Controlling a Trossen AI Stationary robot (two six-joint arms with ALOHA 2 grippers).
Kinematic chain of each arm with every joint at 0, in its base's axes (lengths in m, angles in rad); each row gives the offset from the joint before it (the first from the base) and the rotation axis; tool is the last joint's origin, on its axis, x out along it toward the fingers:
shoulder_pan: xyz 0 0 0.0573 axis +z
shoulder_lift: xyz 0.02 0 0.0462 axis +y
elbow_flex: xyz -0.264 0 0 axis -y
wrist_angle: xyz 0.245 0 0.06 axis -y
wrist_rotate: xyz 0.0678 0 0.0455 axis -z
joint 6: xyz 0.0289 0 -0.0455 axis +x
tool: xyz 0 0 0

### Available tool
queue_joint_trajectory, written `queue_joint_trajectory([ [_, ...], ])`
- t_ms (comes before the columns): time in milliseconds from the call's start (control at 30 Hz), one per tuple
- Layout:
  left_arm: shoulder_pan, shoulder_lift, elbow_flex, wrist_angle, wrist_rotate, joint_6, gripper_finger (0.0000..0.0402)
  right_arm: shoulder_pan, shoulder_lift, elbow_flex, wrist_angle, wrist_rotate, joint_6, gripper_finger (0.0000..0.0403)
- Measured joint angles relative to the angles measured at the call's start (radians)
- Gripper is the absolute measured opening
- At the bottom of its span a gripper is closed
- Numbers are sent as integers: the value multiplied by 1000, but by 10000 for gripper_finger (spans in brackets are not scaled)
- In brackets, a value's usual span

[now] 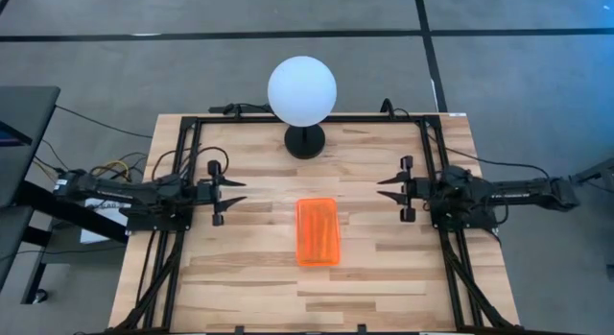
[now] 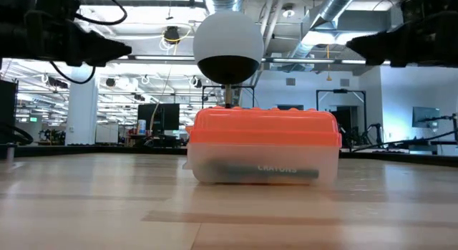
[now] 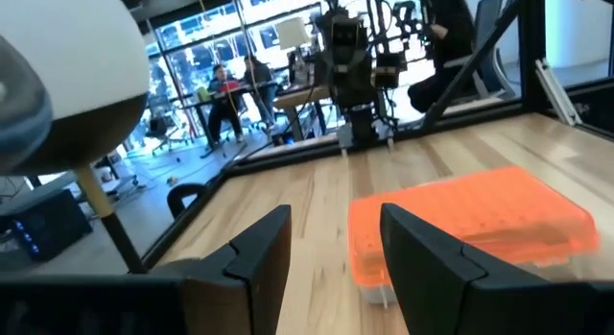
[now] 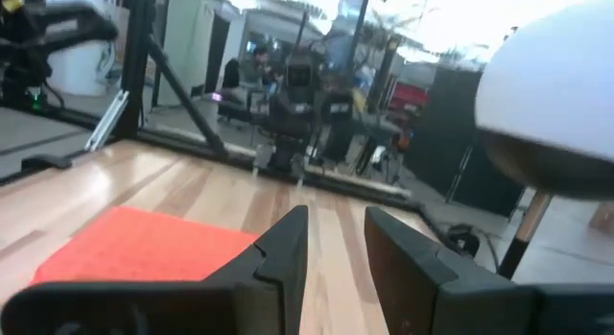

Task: Pick & place school supplies into a supply box
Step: Return to Home Position

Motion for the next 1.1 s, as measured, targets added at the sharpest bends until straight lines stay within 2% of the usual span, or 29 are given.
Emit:
queue_joint_trajectory([
  [400, 0, -343, -1, -311, -4, 23, 157, 0, -349, -1, -295, 2, 6, 101],
  [1100, -1, -337, 5, -344, -4, 28, 157, 0, -374, 8, -420, 22, 25, 101],
])
